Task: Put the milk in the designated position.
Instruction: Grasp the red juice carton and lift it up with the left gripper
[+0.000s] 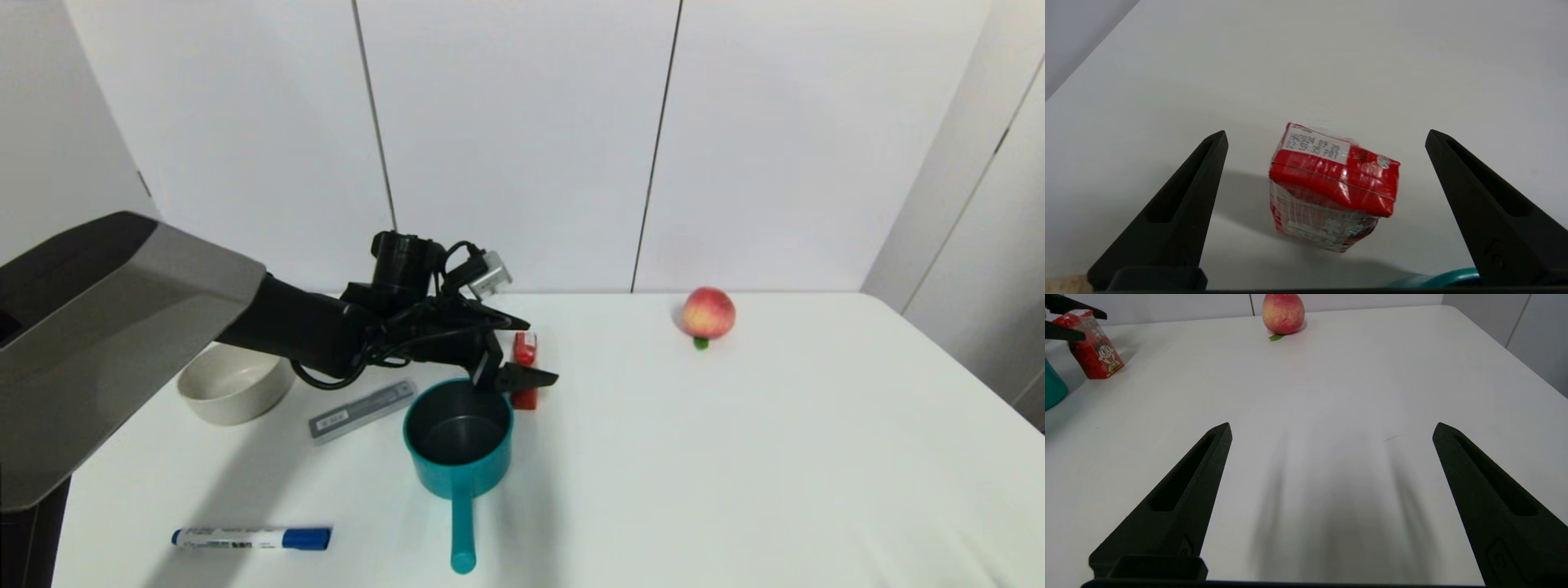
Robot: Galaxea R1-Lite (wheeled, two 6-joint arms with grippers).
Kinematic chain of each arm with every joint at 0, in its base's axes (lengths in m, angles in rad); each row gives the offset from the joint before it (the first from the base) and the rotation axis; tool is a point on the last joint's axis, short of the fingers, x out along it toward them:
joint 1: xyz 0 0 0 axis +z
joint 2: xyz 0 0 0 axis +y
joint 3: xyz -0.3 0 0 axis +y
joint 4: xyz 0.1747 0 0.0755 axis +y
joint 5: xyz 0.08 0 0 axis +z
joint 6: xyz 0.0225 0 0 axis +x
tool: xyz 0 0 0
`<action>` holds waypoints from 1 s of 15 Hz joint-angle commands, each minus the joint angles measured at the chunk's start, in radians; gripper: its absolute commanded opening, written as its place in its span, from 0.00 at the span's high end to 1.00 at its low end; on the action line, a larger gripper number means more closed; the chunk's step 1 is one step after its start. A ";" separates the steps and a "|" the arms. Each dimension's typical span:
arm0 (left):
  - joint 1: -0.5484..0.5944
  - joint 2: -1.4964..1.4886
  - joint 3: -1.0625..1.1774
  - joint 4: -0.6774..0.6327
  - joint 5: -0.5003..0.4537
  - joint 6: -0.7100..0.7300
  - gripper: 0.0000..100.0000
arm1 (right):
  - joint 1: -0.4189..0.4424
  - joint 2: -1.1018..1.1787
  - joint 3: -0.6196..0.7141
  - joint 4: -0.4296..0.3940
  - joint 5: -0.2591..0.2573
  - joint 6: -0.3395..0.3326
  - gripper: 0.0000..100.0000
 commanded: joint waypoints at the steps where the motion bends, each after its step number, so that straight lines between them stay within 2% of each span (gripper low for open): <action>1: 0.002 0.012 -0.012 0.009 0.002 0.002 0.00 | 0.000 0.001 0.000 0.000 0.000 0.000 0.00; 6: 0.003 0.004 -0.031 0.064 0.080 0.028 0.00 | 0.000 0.001 0.000 0.000 0.000 0.000 0.00; 12: 0.012 0.003 -0.170 0.320 0.109 0.150 0.00 | 0.000 0.001 0.000 0.000 0.000 0.000 0.00; 15: 0.012 0.006 -0.176 0.343 0.109 0.157 0.00 | 0.000 0.001 0.000 0.000 0.000 0.000 0.00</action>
